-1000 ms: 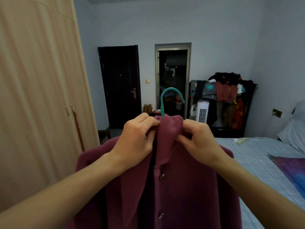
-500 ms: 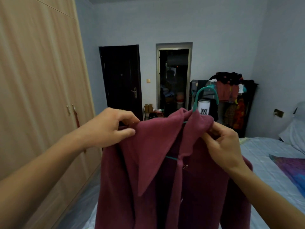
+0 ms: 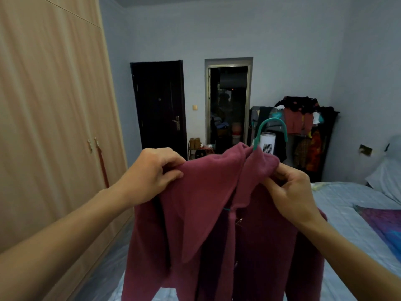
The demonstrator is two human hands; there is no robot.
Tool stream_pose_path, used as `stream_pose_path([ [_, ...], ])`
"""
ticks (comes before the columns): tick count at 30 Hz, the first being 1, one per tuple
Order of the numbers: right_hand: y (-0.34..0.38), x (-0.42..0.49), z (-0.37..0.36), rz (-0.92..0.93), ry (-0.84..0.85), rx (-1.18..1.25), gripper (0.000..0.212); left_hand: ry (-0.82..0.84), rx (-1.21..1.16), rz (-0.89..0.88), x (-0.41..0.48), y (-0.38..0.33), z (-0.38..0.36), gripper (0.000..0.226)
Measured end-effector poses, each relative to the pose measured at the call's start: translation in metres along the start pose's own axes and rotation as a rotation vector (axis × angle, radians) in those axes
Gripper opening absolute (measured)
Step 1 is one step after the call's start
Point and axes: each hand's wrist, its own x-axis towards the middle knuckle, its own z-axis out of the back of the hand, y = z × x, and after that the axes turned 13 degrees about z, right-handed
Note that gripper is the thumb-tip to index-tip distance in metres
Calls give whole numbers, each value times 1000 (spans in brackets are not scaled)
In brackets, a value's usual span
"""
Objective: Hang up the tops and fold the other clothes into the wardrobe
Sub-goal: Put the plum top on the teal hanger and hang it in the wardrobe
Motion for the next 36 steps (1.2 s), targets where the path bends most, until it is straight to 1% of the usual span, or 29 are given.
stream_pose_path([
  [3, 5, 1, -2, 25, -14, 17, 17, -37, -15, -51, 4, -15, -4, 20],
  [7, 10, 2, -13, 43, -19, -3, 17, -22, -10, -114, 8, -39, -18, 16],
  [10, 10, 0, -15, 42, -3, -27, 14, -27, -24, -99, 6, -44, -27, 15],
  [12, 10, 2, -11, 23, 37, -45, 15, -41, -28, -82, 3, -41, -29, 16],
  [16, 14, 6, -6, 16, 114, -74, 22, -95, -49, -39, -4, -33, -30, 18],
  [18, 18, 8, -5, 33, 114, -77, 28, -145, -45, -19, -8, -31, -30, 19],
  [21, 26, 9, -6, 83, 75, -150, 51, -216, -44, -10, -14, -28, -28, 25],
  [22, 28, 9, -8, 119, 81, -196, 58, -227, -46, -11, -15, -28, -28, 31],
  [23, 29, 9, -10, 162, 96, -248, 62, -231, -46, -17, -17, -27, -29, 37],
  [24, 30, 8, -12, 204, 109, -297, 60, -229, -42, -28, -18, -26, -29, 43],
  [26, 33, 7, -14, 249, 114, -350, 49, -223, -9, -60, -22, -23, -29, 43],
  [30, 41, 2, -22, 216, 144, -417, 37, -236, 23, -99, -29, -16, -29, 29],
  [33, 49, -2, -31, 190, 169, -478, 30, -237, 31, -107, -35, -12, -27, 27],
  [36, 61, -2, -41, 192, 157, -515, 26, -256, 46, -118, -43, -8, -19, 26],
])
